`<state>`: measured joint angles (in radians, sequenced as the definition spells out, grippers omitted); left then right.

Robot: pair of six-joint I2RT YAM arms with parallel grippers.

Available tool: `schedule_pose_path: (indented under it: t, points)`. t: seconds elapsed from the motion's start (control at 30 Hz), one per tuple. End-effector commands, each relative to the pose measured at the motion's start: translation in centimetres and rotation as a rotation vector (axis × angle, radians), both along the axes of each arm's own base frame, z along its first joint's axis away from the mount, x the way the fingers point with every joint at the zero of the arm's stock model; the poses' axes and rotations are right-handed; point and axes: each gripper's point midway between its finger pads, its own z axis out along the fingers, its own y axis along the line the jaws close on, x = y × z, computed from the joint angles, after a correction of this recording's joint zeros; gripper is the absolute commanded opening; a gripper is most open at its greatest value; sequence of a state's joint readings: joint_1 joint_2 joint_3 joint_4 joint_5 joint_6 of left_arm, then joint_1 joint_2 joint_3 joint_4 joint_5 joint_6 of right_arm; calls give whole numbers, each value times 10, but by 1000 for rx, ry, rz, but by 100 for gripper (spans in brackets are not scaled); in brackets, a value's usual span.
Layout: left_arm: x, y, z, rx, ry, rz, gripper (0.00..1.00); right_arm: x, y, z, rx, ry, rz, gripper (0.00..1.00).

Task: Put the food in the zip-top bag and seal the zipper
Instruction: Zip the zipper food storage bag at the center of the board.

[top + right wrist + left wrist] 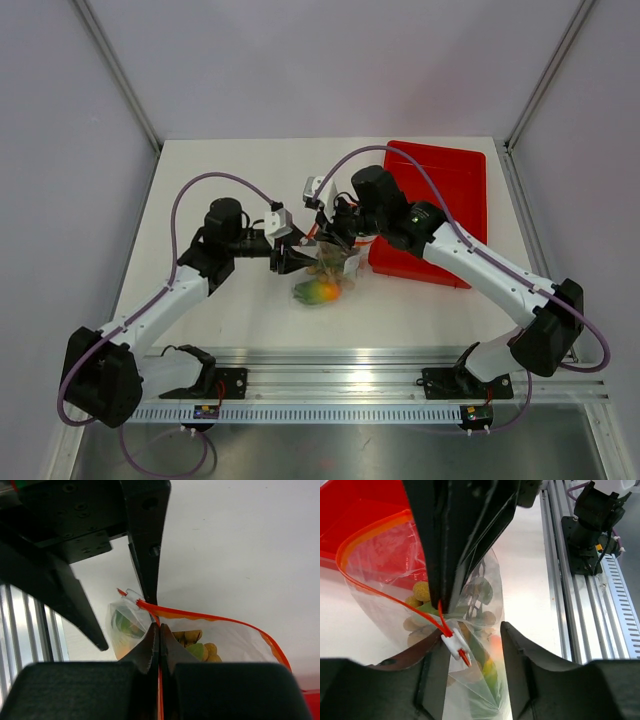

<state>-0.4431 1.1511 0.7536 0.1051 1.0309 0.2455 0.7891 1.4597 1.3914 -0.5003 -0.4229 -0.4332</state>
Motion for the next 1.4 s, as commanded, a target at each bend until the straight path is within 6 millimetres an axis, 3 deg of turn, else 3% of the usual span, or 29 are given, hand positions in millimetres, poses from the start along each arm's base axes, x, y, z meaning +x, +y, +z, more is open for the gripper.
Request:
schedule_pose_path:
  t: [0.0, 0.03, 0.27, 0.6, 0.87, 0.9, 1.0, 1.03, 1.1, 1.27, 1.37]
  points:
    - [9, 4, 36, -48, -146, 60, 53, 21, 1, 25, 107, -45, -147, 0]
    - [9, 5, 32, -49, -134, 79, 54, 18, 1, 19, 110, -35, -146, 0]
    - [16, 14, 40, -115, -163, 191, 62, 13, 4, 25, 198, -26, -148, 0]
    - [30, 16, 29, -133, -63, 230, 37, 9, 2, 28, 221, -19, -152, 0]
    - [35, 19, 26, -140, -44, 252, 43, 6, 0, 35, 241, -22, -156, 0]
    - [34, 19, 28, -146, -48, 243, 41, 7, -1, 33, 237, -20, -160, 0]
    - [31, 19, 31, -166, -40, 228, 22, 6, -1, 33, 237, -17, -162, 0]
    - [31, 19, 31, -168, -41, 223, 9, 7, -1, 32, 234, -14, -164, 0]
    - [29, 18, 32, -167, -40, 209, 0, 6, 0, 33, 237, -12, -162, 0]
    - [27, 16, 32, -161, -21, 186, 0, 6, -1, 33, 228, -15, -159, 0]
    - [25, 17, 34, -167, -27, 181, 0, 7, -5, 33, 198, -41, -154, 12]
